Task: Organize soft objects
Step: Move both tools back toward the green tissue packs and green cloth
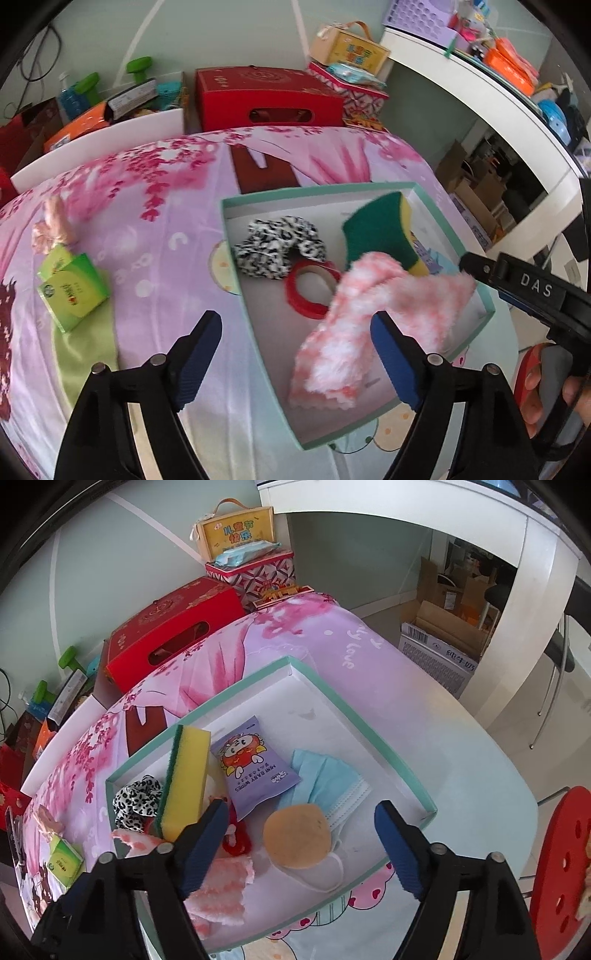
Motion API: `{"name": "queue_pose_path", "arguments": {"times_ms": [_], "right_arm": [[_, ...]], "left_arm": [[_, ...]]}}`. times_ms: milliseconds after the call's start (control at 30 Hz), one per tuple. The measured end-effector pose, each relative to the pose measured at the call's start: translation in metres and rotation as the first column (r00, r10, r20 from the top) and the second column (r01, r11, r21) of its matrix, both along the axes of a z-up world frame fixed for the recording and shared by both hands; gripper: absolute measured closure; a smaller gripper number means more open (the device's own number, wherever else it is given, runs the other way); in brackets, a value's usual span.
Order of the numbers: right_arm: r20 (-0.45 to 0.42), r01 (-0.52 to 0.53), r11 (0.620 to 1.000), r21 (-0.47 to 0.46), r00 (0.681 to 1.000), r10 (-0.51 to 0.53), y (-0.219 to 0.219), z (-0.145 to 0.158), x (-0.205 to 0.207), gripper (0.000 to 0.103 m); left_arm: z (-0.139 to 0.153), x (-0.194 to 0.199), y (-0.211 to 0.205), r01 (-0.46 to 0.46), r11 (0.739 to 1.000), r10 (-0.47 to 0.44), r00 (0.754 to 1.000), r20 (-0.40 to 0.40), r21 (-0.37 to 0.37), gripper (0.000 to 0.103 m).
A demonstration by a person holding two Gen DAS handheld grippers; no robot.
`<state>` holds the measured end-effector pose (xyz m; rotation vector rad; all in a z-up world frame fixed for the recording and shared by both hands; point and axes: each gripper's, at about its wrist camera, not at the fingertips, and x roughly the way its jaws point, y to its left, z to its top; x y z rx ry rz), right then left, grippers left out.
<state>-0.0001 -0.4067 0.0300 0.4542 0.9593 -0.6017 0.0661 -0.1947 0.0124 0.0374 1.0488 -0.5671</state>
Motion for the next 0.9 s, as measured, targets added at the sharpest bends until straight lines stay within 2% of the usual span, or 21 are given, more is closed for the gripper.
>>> {"name": "queue_pose_path", "arguments": {"times_ms": [200, 267, 300, 467, 667, 900], "right_arm": [[-0.013, 0.0, 1.0, -0.004, 1.0, 0.0, 0.0, -0.001, 0.0, 0.018], [-0.017, -0.002, 1.0, -0.006, 1.0, 0.002, 0.0, -0.001, 0.001, 0.006], [-0.017, 0.0, 1.0, -0.005, 1.0, 0.0, 0.0, -0.002, 0.001, 0.0], [0.002, 0.014, 1.0, 0.011, 1.0, -0.014, -0.002, -0.002, -0.001, 0.0], [0.0, -0.004, 1.0, 0.003, 1.0, 0.004, 0.007, 0.0, 0.004, 0.0], [0.054, -0.095, 0.995, -0.032, 0.994, 0.096, 0.042, 0.02, 0.018, 0.0]], "left_arm": [[0.006, 0.009, 0.025, -0.079, 0.996, 0.079, 0.997, -0.005, -0.042, 0.008], [0.006, 0.013, 0.037, -0.133, 0.99, 0.133, 0.991, -0.007, -0.047, 0.003], [0.006, 0.016, 0.045, -0.169, 0.985, 0.17, 0.986, -0.003, -0.044, 0.002], [0.007, 0.029, 0.084, -0.315, 0.949, 0.315, 0.949, 0.002, -0.028, 0.002], [0.012, 0.042, 0.142, -0.457, 0.889, 0.458, 0.889, 0.005, -0.026, 0.002], [0.025, 0.042, 0.216, -0.625, 0.78, 0.623, 0.779, 0.072, 0.005, 0.002]]}}
